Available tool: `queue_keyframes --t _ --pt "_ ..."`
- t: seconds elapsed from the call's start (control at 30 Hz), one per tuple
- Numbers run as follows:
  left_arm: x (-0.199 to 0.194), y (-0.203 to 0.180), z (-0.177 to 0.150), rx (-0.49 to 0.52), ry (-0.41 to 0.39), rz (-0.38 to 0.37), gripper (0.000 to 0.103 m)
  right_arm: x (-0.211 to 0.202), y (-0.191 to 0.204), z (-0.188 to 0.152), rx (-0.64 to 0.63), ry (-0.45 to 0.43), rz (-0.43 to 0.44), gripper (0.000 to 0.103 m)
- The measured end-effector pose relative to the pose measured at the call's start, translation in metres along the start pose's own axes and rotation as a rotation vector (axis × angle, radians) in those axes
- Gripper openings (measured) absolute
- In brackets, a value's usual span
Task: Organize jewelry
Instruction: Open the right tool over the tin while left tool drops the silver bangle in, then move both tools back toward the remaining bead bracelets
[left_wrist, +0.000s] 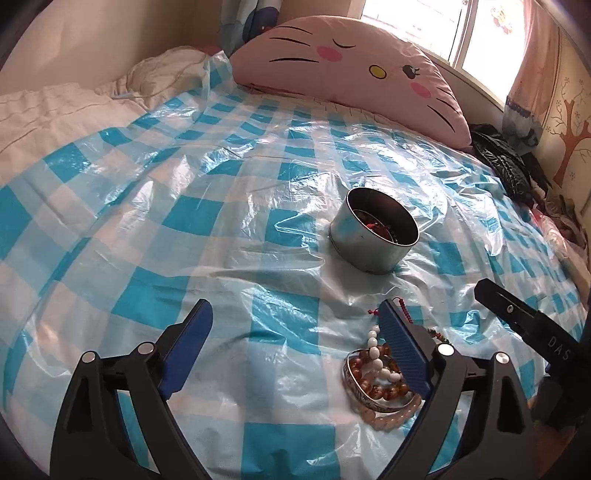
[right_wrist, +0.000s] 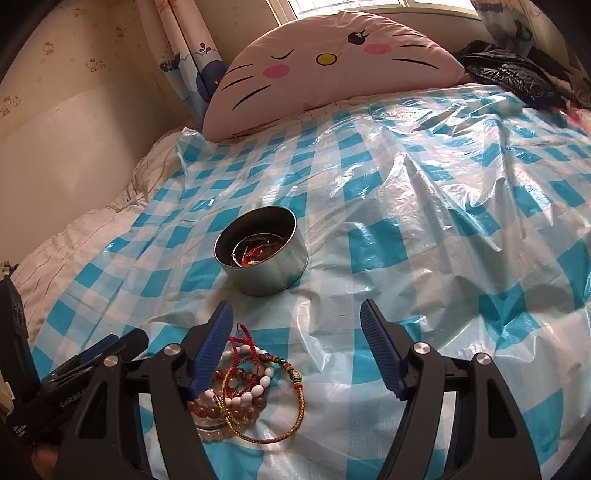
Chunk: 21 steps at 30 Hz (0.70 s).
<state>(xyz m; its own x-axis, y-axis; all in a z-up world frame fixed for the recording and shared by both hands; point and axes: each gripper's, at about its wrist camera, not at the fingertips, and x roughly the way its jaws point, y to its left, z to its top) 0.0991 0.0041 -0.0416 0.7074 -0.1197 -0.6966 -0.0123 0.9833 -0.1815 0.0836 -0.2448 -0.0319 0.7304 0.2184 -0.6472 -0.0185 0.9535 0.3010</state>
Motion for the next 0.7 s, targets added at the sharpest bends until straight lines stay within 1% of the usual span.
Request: queue_keyframes --t 0.07,0.17,0.33,0.5,0.53,0.67,0.7 --pt "0.001 0.000 0.001 -0.001 -0.005 0.025 0.091 -0.001 -0.001 0.000 0.003 -0.003 -0.021 0.070" --pt "0.005 -0.003 0.001 0.020 0.017 0.049 0.091 -0.002 -0.007 0.000 0.024 -0.006 -0.040 0.071" --pt "0.000 -0.009 -0.002 0.054 -0.010 0.070 0.091 -0.008 -0.010 0.001 0.030 -0.039 -0.082 0.072" --pt "-0.003 -0.003 -0.002 0.019 -0.014 0.072 0.091 -0.015 -0.002 0.000 -0.012 -0.066 -0.131 0.076" --pt "-0.004 -0.001 -0.002 0.009 -0.014 0.072 0.091 -0.017 0.001 -0.001 -0.023 -0.069 -0.134 0.076" --pt "-0.002 0.004 -0.001 -0.014 -0.004 0.073 0.092 -0.023 0.012 -0.005 -0.066 -0.081 -0.133 0.084" --pt "-0.002 0.005 -0.001 -0.016 -0.001 0.073 0.093 -0.024 0.013 -0.006 -0.072 -0.081 -0.129 0.085"
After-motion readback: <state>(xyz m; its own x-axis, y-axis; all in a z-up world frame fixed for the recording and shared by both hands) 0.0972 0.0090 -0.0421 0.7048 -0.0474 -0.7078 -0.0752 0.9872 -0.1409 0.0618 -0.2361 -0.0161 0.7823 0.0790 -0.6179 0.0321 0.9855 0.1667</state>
